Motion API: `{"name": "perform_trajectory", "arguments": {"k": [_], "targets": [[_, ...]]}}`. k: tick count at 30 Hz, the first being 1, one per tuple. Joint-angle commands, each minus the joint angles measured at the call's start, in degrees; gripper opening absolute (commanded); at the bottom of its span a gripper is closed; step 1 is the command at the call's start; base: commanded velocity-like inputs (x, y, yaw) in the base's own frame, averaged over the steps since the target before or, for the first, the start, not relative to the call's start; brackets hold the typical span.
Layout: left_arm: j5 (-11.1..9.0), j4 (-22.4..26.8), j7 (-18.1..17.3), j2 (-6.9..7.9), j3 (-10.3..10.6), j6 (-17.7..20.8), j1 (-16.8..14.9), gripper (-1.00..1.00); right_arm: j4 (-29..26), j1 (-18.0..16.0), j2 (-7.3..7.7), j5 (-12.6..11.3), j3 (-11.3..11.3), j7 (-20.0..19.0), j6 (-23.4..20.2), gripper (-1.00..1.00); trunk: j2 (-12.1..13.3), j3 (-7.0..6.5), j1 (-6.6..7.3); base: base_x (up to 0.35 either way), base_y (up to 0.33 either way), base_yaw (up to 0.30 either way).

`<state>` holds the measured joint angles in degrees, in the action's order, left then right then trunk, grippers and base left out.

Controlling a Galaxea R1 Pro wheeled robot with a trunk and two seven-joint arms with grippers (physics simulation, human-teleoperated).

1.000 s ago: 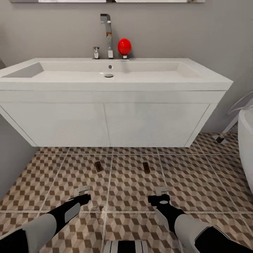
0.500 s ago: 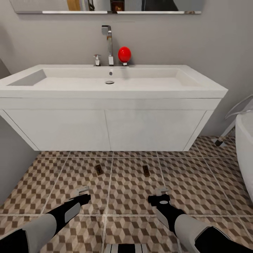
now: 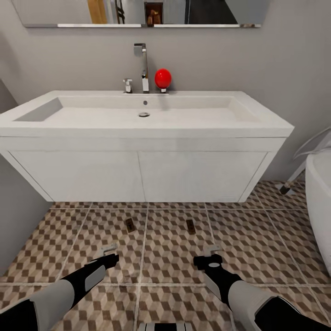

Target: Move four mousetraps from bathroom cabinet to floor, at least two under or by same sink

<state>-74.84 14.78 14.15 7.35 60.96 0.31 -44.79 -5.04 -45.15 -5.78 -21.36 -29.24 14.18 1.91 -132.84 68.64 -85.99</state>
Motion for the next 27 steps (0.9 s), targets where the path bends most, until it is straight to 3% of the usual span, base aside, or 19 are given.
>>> {"name": "perform_trajectory", "arguments": {"k": [1, 27], "targets": [[-0.4, 0.2, 0.4, 0.09, 0.5, 0.0, 0.0, 1.00, 0.1, 0.0, -0.01, -0.6, -0.5, 0.2, 0.2, 1.00, 0.4, -0.14, 0.23, 0.000, 0.000, 0.000], [-0.4, -1.3, 0.4, -0.07, 0.5, 0.0, 0.3, 1.00, 0.1, 0.0, -0.02, -0.6, -0.5, 0.2, 0.4, 1.00, 10.8, -4.81, 5.94, 0.000, 0.000, 0.000]]}}
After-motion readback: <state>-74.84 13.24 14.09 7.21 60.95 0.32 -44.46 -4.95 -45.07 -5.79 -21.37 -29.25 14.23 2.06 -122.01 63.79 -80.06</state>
